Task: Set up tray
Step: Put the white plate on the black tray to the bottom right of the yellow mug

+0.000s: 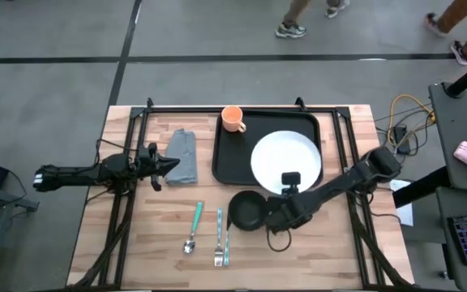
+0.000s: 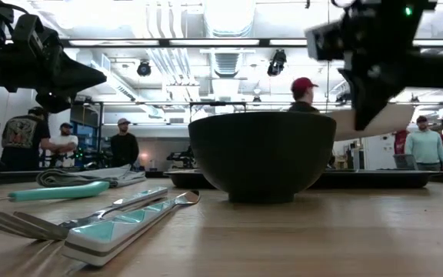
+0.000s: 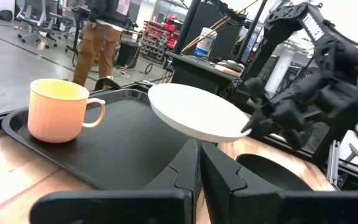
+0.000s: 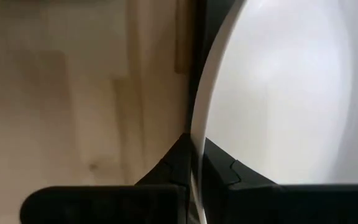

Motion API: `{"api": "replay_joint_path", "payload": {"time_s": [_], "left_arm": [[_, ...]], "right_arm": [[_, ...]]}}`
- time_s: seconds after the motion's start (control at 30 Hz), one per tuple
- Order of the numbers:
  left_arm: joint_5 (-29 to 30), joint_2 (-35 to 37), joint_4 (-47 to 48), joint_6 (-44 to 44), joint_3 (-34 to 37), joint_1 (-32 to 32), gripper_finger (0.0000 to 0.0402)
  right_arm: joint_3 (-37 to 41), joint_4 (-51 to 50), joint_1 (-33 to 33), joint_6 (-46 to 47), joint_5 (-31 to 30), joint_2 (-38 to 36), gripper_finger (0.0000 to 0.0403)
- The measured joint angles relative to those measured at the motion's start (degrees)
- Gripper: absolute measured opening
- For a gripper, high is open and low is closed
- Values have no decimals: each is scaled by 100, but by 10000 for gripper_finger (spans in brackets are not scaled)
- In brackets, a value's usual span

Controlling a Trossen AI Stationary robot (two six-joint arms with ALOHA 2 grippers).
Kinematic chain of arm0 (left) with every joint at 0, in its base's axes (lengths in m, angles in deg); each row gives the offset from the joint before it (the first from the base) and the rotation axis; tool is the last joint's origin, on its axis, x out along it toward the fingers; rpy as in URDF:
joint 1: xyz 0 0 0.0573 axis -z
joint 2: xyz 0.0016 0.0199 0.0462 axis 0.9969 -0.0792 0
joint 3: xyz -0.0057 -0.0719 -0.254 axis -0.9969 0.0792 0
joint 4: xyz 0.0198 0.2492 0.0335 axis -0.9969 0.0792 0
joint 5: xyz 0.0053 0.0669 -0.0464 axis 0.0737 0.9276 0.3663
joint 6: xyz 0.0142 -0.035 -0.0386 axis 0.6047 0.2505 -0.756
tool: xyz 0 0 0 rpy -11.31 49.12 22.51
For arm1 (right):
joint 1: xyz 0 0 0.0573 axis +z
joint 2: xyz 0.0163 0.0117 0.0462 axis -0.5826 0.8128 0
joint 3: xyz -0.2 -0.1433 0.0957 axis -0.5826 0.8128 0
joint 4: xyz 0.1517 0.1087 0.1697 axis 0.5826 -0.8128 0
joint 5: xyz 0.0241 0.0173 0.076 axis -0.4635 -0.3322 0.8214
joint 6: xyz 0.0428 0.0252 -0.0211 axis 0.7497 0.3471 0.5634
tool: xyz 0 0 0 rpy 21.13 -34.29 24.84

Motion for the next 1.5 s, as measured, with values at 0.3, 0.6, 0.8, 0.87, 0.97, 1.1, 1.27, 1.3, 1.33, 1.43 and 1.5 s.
{"api": "replay_joint_path", "payload": {"time_s": [0.3, 0.6, 0.8, 0.87, 0.97, 1.1, 1.27, 1.3, 1.33, 1.43, 1.5], "left_arm": [[0, -2, 2, 0, 0, 0, 0], [0, 0, 1, 0, 0, 0, 0], [0, 2, 1, 0, 0, 0, 0], [0, 2, 2, 0, -1, 0, 0], [0, 2, 2, 0, -1, 0, 0], [2, 2, 7, 0, -6, 0, 0], [4, 4, 4, -1, -6, 0, 0], [2, 4, 7, 0, -6, 0, 0], [3, 8, 4, -1, -6, 0, 0], [2, 7, 4, -2, -6, 0, 0], [2, 9, 4, -1, -6, 0, 0]], "right_arm": [[1385, 1598, -867, -1101, 49, -987, 8], [1958, 2874, -2048, -2351, 388, -1282, 8], [1956, 3055, -2487, -2625, 450, -1029, 8], [1932, 3191, -2551, -2738, 675, -976, 8], [1948, 3389, -2564, -2815, 859, -885, 8], [1943, 3469, -2572, -2821, 954, -830, 8], [1939, 3603, -2562, -2883, 1341, -830, 8], [1938, 3682, -2562, -2883, 1392, -829, 8], [1936, 3763, -2564, -2889, 1443, -827, 8], [1936, 4026, -2571, -2993, 1557, -825, 8], [1926, 4162, -2566, -3079, 1590, -825, 8]]}}
